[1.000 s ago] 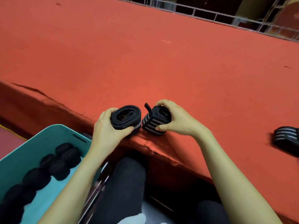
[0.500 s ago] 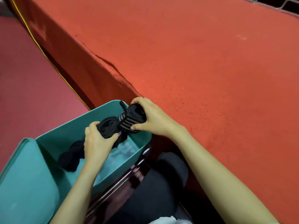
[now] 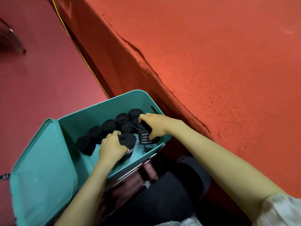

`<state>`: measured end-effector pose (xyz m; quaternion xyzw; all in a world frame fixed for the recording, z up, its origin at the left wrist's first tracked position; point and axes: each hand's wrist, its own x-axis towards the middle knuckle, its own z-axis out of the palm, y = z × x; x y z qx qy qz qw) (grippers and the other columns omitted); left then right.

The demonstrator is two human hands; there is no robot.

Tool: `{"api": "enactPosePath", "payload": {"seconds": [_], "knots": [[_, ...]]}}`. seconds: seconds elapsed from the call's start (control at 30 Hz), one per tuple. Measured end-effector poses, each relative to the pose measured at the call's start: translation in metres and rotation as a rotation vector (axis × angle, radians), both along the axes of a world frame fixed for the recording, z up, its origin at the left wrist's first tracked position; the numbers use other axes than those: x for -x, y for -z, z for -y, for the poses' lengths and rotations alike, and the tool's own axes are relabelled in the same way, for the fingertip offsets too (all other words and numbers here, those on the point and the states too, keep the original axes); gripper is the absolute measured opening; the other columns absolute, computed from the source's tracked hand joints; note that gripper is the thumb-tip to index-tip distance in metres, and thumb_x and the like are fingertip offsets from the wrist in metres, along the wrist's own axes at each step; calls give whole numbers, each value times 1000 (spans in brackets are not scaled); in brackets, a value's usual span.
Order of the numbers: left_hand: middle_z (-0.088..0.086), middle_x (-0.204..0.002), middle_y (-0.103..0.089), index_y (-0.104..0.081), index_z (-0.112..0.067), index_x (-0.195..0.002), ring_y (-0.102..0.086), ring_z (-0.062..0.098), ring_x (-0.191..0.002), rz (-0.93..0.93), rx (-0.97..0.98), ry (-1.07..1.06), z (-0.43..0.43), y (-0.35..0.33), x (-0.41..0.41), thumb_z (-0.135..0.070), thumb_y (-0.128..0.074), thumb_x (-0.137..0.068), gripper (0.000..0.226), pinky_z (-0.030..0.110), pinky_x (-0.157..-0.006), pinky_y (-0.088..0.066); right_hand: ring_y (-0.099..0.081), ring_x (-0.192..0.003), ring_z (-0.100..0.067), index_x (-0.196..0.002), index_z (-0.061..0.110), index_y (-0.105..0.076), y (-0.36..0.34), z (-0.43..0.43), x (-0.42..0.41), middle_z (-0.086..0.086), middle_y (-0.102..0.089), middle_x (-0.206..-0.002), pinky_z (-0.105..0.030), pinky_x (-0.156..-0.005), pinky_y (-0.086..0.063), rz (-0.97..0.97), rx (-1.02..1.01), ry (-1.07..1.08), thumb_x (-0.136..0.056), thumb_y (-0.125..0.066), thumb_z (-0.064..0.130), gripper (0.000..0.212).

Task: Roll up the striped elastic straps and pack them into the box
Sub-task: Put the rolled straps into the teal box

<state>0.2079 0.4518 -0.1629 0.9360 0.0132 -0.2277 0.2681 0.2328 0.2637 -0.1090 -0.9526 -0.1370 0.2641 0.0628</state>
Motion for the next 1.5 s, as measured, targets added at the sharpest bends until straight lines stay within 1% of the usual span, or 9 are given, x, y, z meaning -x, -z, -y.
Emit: {"api": "enactPosePath", "payload": {"seconds": [0.13, 0.3, 0.47, 0.73, 0.9, 0.97, 1.07, 1.33, 1.5], "knots": [[12, -119, -49, -46, -13, -120, -51, 34, -107, -41, -71, -5, 6, -1, -17, -14, -70, -71, 55, 37, -77, -44, -55, -108, -34, -128, 11, -37, 15, -11, -10, -14, -44, -125, -33, -74, -39, -63, 115, -91, -72, -76, 15, 68], [14, -128, -45, -42, -10, -127, -48, 36, -114, -92, -139, -16, 9, 9, -27, -8, -62, -77, 54, 42, -86, -46, -53, -115, -37, -136, 8, -30, 33, -18, -18, -17, -46, -127, -38, -80, -43, -84, 217, -175, -75, -76, 16, 77], [14, -127, -45, -40, -10, -128, -51, 36, -111, -135, -128, -24, 10, 19, -28, -10, -66, -75, 59, 39, -81, -46, -52, -114, -37, -141, 8, -26, 51, -23, -21, -17, -42, -129, -42, -85, -46, -44, 306, -233, -74, -79, 21, 87], [13, -124, -45, -39, -11, -124, -48, 34, -113, -154, -136, 11, 13, 23, -24, -8, -71, -70, 63, 38, -80, -46, -55, -116, -35, -134, 4, -31, 64, -22, -15, -17, -43, -132, -38, -91, -45, 22, 260, 1, -77, -77, 33, 78], [9, -114, -48, -42, -12, -110, -53, 28, -99, -217, -74, 115, 14, 21, -23, 0, -73, -62, 58, 33, -67, -43, -51, -118, -34, -133, 6, -31, 60, -20, -15, -14, -43, -130, -39, -90, -45, 79, 270, -43, -76, -78, 28, 77], [7, -104, -51, -42, -15, -96, -53, 25, -87, -241, -13, 169, 16, 21, -23, 1, -76, -58, 54, 30, -61, -42, -49, -119, -35, -135, 6, -30, 56, -17, -18, -15, -43, -131, -40, -92, -44, 25, 278, -74, -75, -80, 26, 81], [6, -98, -51, -40, -17, -94, -52, 23, -81, -257, 16, 236, 24, 17, -23, -2, -80, -56, 57, 31, -61, -44, -51, -118, -37, -137, 5, -30, 45, -14, -20, -17, -43, -131, -41, -91, -44, -68, 271, -106, -70, -83, 27, 89], [12, -117, -26, -40, -19, -108, -49, 24, -72, -244, 46, 258, 49, 21, -18, -4, -80, -61, 63, 35, -68, -56, -53, -114, -34, -129, 7, -44, 21, -6, -25, -16, -50, -125, -35, -86, -42, -4, 114, 6, -83, -70, 22, 55], [11, -115, -26, -33, -20, -105, -46, 28, -83, -246, 81, 279, 49, 33, -8, -2, -79, -62, 65, 35, -69, -51, -54, -113, -35, -129, 8, -44, 10, -4, -21, -15, -49, -125, -36, -84, -43, -2, 153, -21, -83, -70, 19, 54]]}}
